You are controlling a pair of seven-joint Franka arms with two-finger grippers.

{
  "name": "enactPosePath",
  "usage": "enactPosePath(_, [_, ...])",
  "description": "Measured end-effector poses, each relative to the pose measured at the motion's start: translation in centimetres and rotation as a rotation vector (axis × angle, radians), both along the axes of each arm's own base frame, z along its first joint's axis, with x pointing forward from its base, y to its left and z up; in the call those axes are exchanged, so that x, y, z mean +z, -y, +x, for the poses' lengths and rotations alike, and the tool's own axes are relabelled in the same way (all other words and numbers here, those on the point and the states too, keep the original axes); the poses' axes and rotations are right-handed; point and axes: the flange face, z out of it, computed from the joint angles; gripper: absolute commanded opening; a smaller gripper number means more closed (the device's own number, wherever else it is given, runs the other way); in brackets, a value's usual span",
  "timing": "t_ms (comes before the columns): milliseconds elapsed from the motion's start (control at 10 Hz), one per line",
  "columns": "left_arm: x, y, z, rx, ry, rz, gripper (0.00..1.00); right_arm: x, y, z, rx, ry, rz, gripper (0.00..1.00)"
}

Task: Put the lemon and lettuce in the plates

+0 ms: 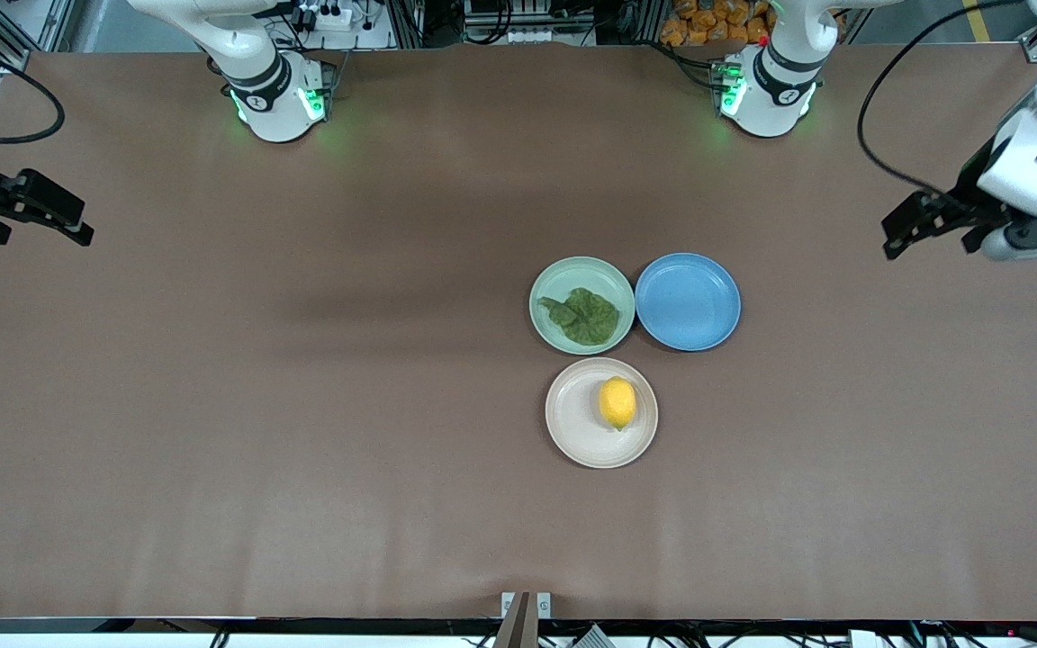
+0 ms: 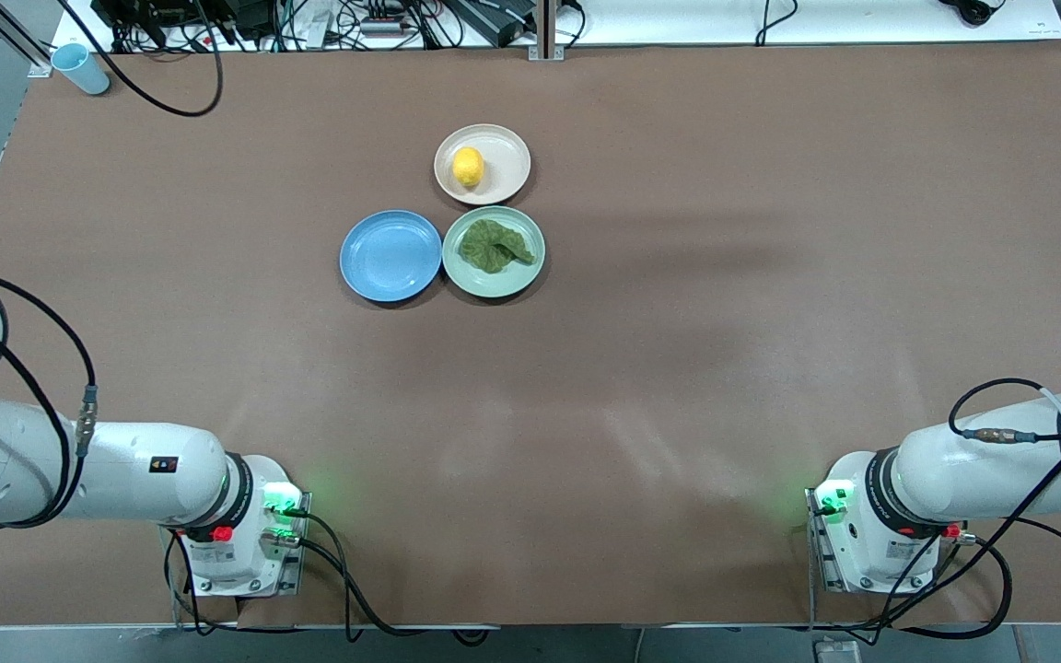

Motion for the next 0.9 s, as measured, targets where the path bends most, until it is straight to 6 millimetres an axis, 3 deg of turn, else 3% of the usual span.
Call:
enactPosePath(200, [2.3,0.3,-0.7,-0.014,-0.016,0.003,1.0,0.2,-0.1,-0.1,0.007,0.0,0.003,1.0])
enactPosePath(900, [3.1,0.6,-0.9,-0.034,-0.04,0.002,1.0,0.3,-0.3,-0.1,0.016,-0.003,0.007,1.0])
